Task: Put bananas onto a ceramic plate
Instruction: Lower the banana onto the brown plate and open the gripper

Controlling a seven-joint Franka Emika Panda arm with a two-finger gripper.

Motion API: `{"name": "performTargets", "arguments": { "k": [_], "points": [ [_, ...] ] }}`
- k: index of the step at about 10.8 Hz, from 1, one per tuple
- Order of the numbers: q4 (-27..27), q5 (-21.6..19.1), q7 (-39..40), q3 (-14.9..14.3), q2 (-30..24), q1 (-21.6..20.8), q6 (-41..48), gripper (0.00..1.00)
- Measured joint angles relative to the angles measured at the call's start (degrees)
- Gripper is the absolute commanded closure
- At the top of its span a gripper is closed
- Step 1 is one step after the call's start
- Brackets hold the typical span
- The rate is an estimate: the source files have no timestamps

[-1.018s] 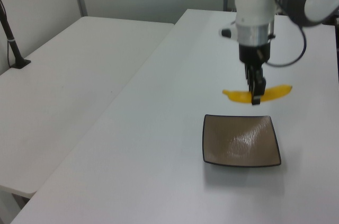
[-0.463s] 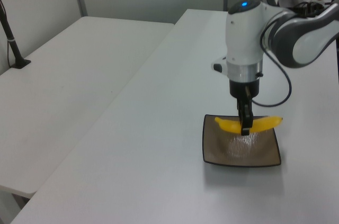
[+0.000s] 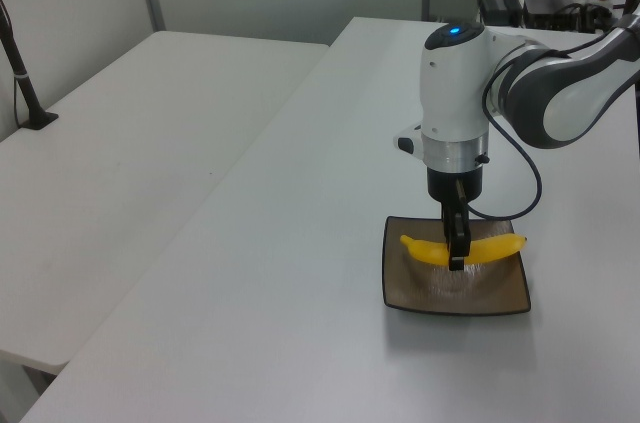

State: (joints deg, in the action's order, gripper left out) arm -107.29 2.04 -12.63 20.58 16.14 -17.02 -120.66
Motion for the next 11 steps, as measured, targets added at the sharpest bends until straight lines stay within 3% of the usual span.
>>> {"name": "performTargets", "arguments": {
  "k": [2, 11],
  "points": [
    [0.0, 0.0, 0.0, 0.0, 0.0, 0.0, 0.0, 0.00],
    [1.4, 0.1, -0.2, -0.2, -1.8, 1.1, 0.1, 0.00]
  ]
}}
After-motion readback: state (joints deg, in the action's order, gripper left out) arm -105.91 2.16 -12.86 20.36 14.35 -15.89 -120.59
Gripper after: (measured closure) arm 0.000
